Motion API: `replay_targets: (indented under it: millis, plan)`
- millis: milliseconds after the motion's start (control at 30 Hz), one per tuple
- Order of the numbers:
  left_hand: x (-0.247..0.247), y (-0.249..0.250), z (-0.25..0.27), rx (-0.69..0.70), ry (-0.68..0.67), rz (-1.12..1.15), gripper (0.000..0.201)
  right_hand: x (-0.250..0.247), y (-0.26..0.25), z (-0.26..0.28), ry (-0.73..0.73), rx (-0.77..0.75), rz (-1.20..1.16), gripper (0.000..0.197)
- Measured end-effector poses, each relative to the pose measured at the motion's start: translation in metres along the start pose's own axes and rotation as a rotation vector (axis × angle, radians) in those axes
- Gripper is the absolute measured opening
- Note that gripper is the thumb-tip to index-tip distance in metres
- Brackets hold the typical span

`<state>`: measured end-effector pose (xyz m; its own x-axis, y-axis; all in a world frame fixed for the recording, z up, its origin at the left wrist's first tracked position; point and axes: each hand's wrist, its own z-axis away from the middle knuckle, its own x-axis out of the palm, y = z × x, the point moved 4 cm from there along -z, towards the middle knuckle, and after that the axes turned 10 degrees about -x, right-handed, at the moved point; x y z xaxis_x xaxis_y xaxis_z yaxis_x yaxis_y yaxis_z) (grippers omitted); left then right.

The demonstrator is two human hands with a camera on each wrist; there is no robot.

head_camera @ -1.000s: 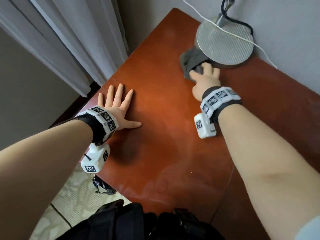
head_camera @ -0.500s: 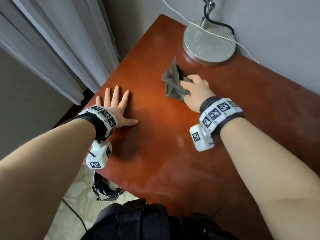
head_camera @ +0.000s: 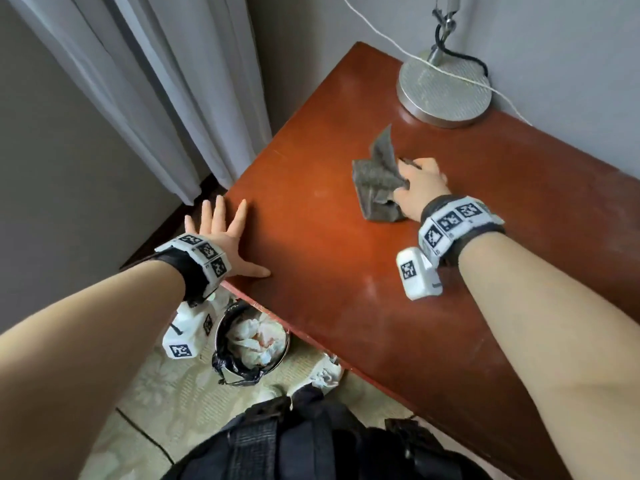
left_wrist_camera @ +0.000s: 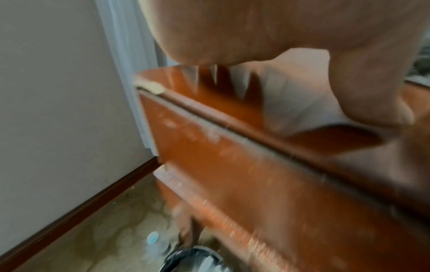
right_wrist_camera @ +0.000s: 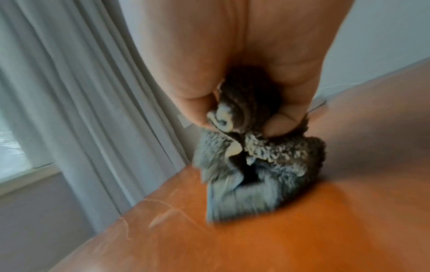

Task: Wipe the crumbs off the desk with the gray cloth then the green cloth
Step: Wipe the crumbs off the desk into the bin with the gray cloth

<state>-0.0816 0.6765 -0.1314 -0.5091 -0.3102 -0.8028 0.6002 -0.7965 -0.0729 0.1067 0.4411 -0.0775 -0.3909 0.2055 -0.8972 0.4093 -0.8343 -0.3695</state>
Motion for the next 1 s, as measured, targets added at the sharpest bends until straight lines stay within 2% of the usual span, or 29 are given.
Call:
replay_targets:
  millis: [33, 100, 200, 267, 333, 400, 467, 533, 600, 633, 667, 700, 800, 900, 967, 1000]
  plan:
    - [0.008, -0.007, 0.004, 0.009, 0.005, -0.005, 0.124, 0.012, -0.011, -0.004, -0.032, 0.042, 0.053, 0.042]
    - [0.019, -0.017, 0.01, 0.049, 0.02, -0.001, 0.119, 0.042, -0.042, -0.002, -0.141, -0.025, 0.192, 0.04]
    - [0.021, -0.021, 0.01, 0.094, 0.005, 0.0, 0.123, 0.082, -0.086, 0.028, -0.217, -0.38, 0.274, 0.049]
    - [0.021, -0.02, 0.01, 0.095, -0.001, -0.012, 0.129, 0.102, -0.102, 0.068, -0.367, -0.613, 0.301, 0.054]
    - [0.022, -0.018, 0.013, 0.087, 0.009, -0.04, 0.132, 0.108, -0.101, 0.104, -0.501, -0.704, 0.293, 0.056]
    - [0.023, -0.014, 0.016, 0.077, 0.014, -0.065, 0.136, 0.094, -0.085, 0.12, -0.622, -0.665, 0.222, 0.056]
    - [0.023, -0.007, 0.022, 0.069, -0.016, -0.075, 0.138, 0.071, -0.065, 0.114, -0.618, -0.555, 0.133, 0.055]
    - [0.023, -0.001, 0.028, 0.066, -0.039, -0.059, 0.133, 0.045, -0.04, 0.093, -0.38, -0.391, 0.089, 0.056]
    - [0.025, 0.0, 0.029, 0.064, -0.049, -0.043, 0.13, 0.035, -0.021, 0.077, -0.105, -0.148, 0.052, 0.054]
    - [0.026, -0.001, 0.028, 0.067, -0.05, -0.043, 0.13, 0.039, -0.019, 0.074, -0.039, -0.037, 0.049, 0.051]
    - [0.027, -0.002, 0.026, 0.067, -0.053, -0.045, 0.131, 0.048, -0.021, 0.076, -0.038, 0.021, 0.069, 0.049]
    - [0.027, -0.002, 0.024, 0.061, -0.06, -0.046, 0.131, 0.06, -0.027, 0.081, -0.074, 0.017, 0.102, 0.048]
    - [0.024, 0.0, 0.022, 0.038, -0.1, -0.041, 0.132, 0.09, -0.043, 0.111, -0.188, -0.244, 0.076, 0.052]
    - [0.024, 0.001, 0.026, 0.032, -0.101, -0.036, 0.133, 0.097, -0.044, 0.153, -0.466, -0.445, 0.049, 0.059]
    - [0.023, 0.003, 0.027, 0.017, -0.095, -0.033, 0.134, 0.079, -0.036, 0.169, -0.535, -0.42, -0.01, 0.058]
    - [0.021, 0.005, 0.028, 0.017, -0.085, -0.034, 0.132, 0.063, -0.028, 0.171, -0.477, -0.342, -0.094, 0.057]
